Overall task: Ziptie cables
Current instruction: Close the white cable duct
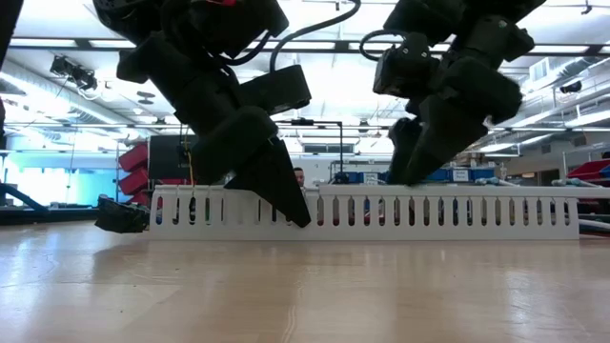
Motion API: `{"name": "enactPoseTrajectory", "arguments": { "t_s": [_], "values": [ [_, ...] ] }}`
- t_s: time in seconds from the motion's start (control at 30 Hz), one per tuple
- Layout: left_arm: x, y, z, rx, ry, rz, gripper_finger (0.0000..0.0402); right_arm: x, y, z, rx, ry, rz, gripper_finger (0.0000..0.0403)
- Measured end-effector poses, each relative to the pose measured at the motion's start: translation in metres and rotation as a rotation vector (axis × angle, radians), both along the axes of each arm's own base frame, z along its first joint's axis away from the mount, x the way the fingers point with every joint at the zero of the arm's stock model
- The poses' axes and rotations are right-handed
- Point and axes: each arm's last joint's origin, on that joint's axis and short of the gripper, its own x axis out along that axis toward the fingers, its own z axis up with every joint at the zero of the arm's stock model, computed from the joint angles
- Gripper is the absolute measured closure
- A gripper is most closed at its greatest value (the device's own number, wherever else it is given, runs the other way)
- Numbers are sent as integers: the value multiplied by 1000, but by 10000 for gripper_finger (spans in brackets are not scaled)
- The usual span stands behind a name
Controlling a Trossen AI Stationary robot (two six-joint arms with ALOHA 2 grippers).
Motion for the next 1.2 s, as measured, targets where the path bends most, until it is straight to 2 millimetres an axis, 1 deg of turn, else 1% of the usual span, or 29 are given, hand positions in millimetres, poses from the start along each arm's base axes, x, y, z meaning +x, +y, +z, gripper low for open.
{"name": "enactPoseTrajectory", "arguments": {
  "t_s": [0.13, 0.23, 0.33, 0.63, 0.77, 1.03, 1.1, 1.2],
  "values": [
    [0, 0, 0, 1, 3, 1, 156, -4, 3, -4, 34, 48, 25, 90],
    [0, 0, 0, 0, 3, 1, 156, -2, 3, 2, 38, 54, 24, 94],
    [0, 0, 0, 0, 3, 2, 156, -4, 4, 0, 35, 83, 21, 96],
    [0, 0, 0, 0, 4, 2, 156, -4, 4, 0, 42, 78, 13, 99],
    [0, 0, 0, -1, 5, 1, 156, -4, 4, 0, 40, 78, 11, 116],
    [-1, 0, 0, -2, 5, -2, 156, -4, 4, 1, 40, 77, 12, 168],
    [0, 0, 0, -2, 5, -2, 156, -4, 4, 1, 41, 77, 12, 173],
    [0, 0, 0, -2, 5, -2, 156, -3, 4, 1, 51, 72, 2, 170]
  ]
}}
